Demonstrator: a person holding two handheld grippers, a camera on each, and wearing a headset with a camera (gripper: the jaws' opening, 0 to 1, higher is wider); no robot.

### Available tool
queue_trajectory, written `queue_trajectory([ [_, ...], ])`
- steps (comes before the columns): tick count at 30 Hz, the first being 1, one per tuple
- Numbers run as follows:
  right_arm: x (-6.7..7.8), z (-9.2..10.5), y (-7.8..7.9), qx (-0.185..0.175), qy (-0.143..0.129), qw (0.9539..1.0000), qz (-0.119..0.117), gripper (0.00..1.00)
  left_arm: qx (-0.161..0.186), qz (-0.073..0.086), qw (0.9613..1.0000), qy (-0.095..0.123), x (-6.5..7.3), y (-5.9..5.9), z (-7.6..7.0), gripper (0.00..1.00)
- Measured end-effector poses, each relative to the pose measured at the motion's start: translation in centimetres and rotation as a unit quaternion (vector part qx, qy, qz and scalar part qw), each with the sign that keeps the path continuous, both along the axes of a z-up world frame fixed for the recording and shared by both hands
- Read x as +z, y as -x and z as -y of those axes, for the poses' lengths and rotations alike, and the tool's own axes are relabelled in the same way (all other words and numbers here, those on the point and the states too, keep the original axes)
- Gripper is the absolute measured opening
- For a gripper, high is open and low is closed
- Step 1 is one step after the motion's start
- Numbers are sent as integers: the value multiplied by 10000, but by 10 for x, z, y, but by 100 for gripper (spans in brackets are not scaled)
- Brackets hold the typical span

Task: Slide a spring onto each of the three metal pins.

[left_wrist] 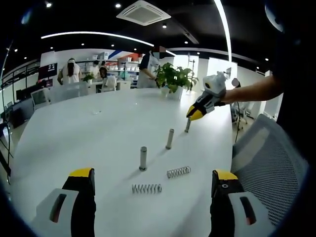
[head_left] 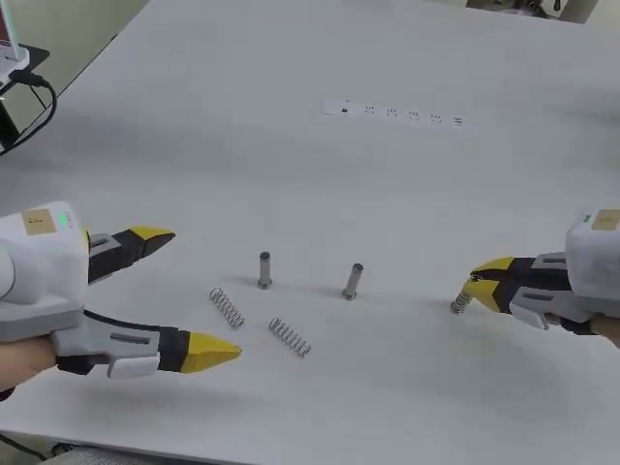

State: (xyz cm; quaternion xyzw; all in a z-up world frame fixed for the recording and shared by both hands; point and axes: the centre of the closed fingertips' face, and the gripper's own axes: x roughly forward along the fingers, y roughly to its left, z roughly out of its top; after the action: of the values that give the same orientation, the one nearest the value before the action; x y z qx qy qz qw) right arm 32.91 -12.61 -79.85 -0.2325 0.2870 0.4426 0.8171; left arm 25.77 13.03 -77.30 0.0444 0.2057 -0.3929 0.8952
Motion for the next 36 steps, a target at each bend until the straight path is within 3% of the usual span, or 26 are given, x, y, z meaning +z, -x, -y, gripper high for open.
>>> queue_trajectory([
  [8, -10, 1, 5, -28, 24, 9999, -109, 7, -2, -16, 10000, -26, -2, 2, -1, 95],
  [18, -11, 3, 2, -160, -49, 9997, -199, 7, -14, -16, 10000, -30, -1, 1, 0, 95],
  [36, -11, 4, 3, 5, 33, 9999, -115, 9, -18, 4, 10000, -19, 2, 1, 1, 95],
])
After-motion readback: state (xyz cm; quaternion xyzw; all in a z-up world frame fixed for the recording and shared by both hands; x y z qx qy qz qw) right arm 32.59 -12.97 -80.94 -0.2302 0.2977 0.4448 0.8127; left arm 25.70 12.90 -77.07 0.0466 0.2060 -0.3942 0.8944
